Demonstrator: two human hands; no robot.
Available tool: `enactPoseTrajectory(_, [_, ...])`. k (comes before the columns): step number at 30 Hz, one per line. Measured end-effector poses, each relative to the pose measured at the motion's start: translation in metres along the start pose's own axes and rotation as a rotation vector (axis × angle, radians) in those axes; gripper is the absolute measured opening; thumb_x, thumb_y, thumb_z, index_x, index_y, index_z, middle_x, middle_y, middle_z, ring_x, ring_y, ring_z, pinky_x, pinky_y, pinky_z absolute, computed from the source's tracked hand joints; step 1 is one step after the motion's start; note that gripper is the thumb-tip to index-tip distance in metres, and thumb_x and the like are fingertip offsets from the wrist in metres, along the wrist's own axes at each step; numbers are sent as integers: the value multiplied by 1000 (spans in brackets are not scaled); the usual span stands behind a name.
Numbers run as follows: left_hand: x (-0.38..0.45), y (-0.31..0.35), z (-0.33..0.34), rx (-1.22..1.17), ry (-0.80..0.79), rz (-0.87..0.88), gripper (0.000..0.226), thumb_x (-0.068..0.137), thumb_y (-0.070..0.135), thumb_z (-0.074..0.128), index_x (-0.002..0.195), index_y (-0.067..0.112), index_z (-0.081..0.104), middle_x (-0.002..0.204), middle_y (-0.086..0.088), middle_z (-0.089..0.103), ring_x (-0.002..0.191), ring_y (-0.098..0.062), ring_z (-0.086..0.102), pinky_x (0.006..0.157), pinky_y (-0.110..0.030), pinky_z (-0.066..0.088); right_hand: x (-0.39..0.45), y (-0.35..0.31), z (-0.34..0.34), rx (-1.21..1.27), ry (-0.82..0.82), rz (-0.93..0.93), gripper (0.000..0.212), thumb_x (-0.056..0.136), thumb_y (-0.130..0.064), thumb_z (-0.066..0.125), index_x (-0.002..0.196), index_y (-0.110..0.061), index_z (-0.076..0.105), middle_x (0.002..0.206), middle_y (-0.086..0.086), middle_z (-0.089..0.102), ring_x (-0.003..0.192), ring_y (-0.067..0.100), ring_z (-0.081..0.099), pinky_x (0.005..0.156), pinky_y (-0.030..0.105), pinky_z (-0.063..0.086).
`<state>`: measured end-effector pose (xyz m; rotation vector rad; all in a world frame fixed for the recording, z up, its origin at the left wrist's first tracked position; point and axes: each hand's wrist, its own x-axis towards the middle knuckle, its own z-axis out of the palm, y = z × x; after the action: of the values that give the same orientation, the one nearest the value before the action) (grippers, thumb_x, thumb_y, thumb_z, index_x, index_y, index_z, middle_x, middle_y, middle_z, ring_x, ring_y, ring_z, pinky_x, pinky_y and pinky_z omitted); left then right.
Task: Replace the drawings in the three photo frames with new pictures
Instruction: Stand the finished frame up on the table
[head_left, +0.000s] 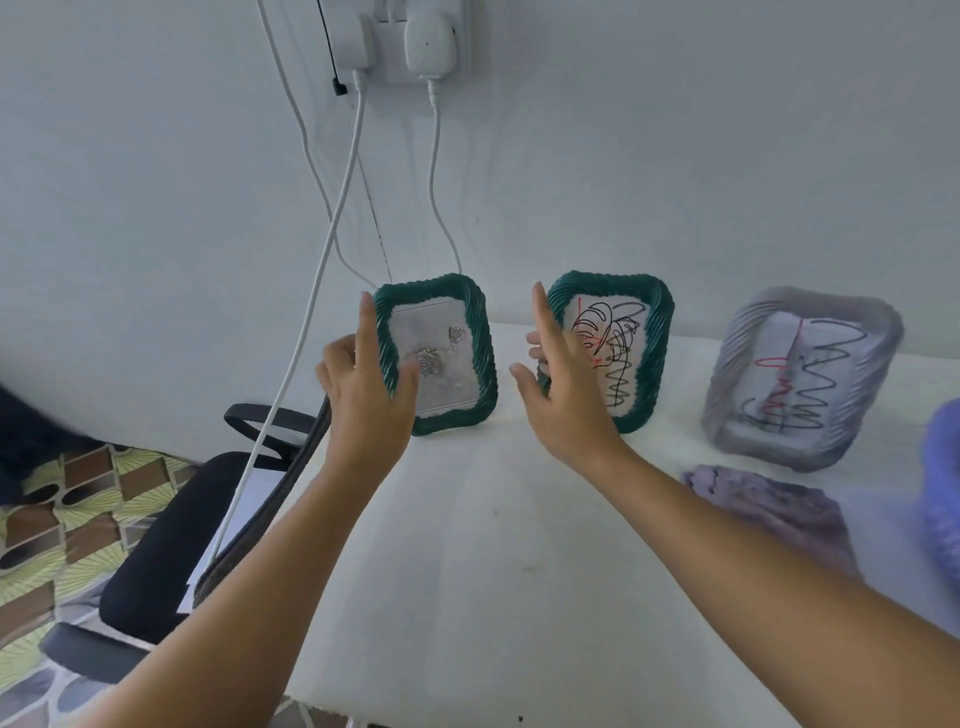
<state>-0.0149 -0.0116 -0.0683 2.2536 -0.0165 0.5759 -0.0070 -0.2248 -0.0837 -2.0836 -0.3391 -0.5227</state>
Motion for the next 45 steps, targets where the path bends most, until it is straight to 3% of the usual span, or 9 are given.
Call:
enactPoseTrajectory(4, [-14, 48, 24, 7, -81, 165, 66, 104, 31, 51, 160, 38, 16, 130, -2, 39, 123, -20, 33, 105, -40, 34, -12, 14, -42, -128, 227, -47, 70, 103, -19, 57, 162, -27, 20, 109, 5, 46, 102, 17, 43, 98, 17, 35])
enactPoseTrajectory(7, [-14, 77, 51, 26, -216, 199, 63, 107, 36, 44, 160, 37, 11, 133, 0, 42, 121, -19, 40, 106, -41, 37, -18, 29, -69, -222, 325, 23, 71, 101, -18, 59, 162, -24, 23, 122, 9, 46, 116, 18, 38, 105, 25, 31])
enactPoseTrajectory(12, [-1, 108, 84, 20, -407, 56, 71, 108, 38, 38, 159, 42, -11, 145, -9, 37, 108, -16, 47, 90, -33, 40, -24, 37, -92, -193, 166, 218, 87, 102, -21, 58, 163, -28, -3, 146, 11, 35, 133, 9, 26, 102, 5, 12])
enactPoseTrajectory(19, [8, 113, 93, -203, -590, -109, 82, 104, 18, 40, 155, 50, -16, 137, -8, 55, 110, -26, 62, 87, -48, 60, -27, 40, -96, 56, -54, 454, 95, 103, -30, 56, 139, -74, -20, 150, 0, 48, 132, 21, 52, 110, 52, 44])
enactPoseTrajectory(25, [-7, 110, 80, -414, -590, -216, 74, 107, 9, 43, 159, 49, 7, 114, -1, 66, 110, -18, 66, 72, -29, 59, -42, 24, -104, 172, -33, 482, 90, 104, -7, 51, 155, -56, -4, 138, -4, 54, 127, 19, 55, 110, 46, 48])
enactPoseTrajectory(29, [-19, 105, 70, -530, -591, -236, 72, 106, 11, 49, 154, 56, 20, 105, -7, 68, 101, -19, 72, 86, -51, 61, -52, 19, -113, 258, -8, 479, 82, 105, -5, 48, 157, -54, 6, 110, -17, 52, 112, 10, 61, 103, 38, 53])
enactPoseTrajectory(32, [-26, 103, 65, -611, -619, -269, 72, 106, 9, 49, 154, 56, 22, 113, -11, 70, 106, -21, 71, 91, -55, 58, -59, 15, -119, 317, -27, 504, 79, 106, -5, 47, 157, -53, 12, 101, -23, 54, 85, -6, 67, 78, 19, 56])
enactPoseTrajectory(39, [-42, 106, 57, -795, -615, -287, 68, 107, 4, 41, 158, 45, 22, 122, -3, 73, 114, -20, 69, 94, -47, 57, -66, 12, -123, 484, -35, 539, 78, 103, -1, 47, 154, -56, 23, 122, -5, 69, 114, 14, 68, 96, 37, 57])
enactPoseTrajectory(45, [-44, 110, 55, -831, -637, -279, 68, 108, 4, 39, 157, 47, 21, 125, -2, 72, 115, -21, 69, 92, -47, 58, -68, 12, -128, 568, -87, 534, 75, 106, -5, 43, 155, -56, 18, 134, -16, 65, 121, 6, 63, 103, 34, 50])
